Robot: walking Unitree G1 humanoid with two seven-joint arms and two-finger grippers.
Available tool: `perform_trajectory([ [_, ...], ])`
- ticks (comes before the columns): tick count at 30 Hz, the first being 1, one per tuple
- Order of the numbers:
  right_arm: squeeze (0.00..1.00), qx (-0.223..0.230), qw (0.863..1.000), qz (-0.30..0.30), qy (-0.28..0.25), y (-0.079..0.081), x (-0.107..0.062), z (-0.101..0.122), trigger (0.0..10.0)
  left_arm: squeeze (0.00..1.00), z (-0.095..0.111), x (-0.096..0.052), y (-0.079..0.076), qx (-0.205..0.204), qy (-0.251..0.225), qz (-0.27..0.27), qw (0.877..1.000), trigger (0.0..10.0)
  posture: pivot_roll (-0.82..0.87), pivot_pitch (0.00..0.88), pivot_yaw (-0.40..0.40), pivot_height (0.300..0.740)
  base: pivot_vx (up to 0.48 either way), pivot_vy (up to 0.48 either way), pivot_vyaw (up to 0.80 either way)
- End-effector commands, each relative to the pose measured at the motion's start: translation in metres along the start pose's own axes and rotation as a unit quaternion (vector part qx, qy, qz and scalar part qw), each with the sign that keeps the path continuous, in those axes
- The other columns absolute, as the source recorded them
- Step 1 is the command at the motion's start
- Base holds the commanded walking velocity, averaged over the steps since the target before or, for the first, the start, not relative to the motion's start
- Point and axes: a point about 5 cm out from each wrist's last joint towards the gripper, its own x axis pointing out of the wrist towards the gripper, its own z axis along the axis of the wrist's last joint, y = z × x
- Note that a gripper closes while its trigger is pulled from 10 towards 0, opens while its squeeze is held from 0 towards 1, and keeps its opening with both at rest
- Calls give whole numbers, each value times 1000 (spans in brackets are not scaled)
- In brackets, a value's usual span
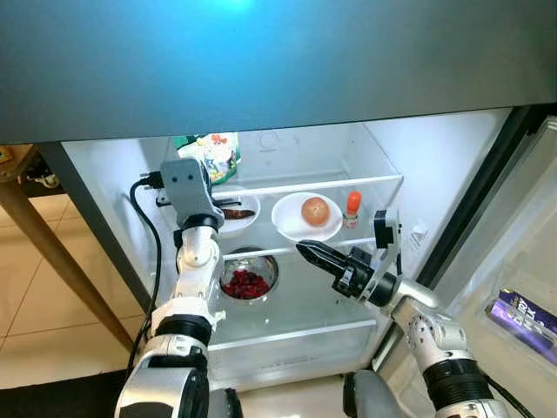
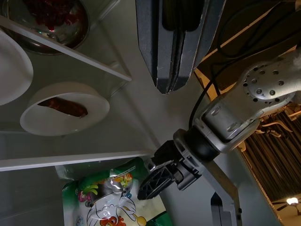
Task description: Restocking fridge
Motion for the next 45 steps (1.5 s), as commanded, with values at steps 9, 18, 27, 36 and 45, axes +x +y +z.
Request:
perform_trajectory([
  [9, 0, 2, 1000, -1, 2, 0, -3, -2, 10000, 0, -6, -11, -13, -43, -4, -69, 997, 10000, -112, 0, -19, 600, 0, 0, 0],
  [18, 0, 4, 1000, 16, 8, 3, -4, -4, 10000, 0, -14, -30, -32, -57, 1, -135, 989, 10000, -103, 0, -18, 600, 0, 0, 0],
  [27, 0, 11, 999, 38, 22, 8, -5, -12, 10000, 0, -26, -58, -57, -52, 12, -240, 969, 10000, -101, 0, -16, 600, 0, 0, 0],
  [36, 0, 11, 1000, 4, 29, -1, -10, -15, 10000, 0, -64, -94, -56, -16, 94, -286, 954, 10000, -97, 0, -16, 600, 0, 0, 0],
  [45, 0, -3, 999, -40, 26, -12, -17, -12, 10000, 0, -104, -119, -18, -23, 209, -214, 954, 10000, -97, 0, -15, 600, 0, 0, 0],
])
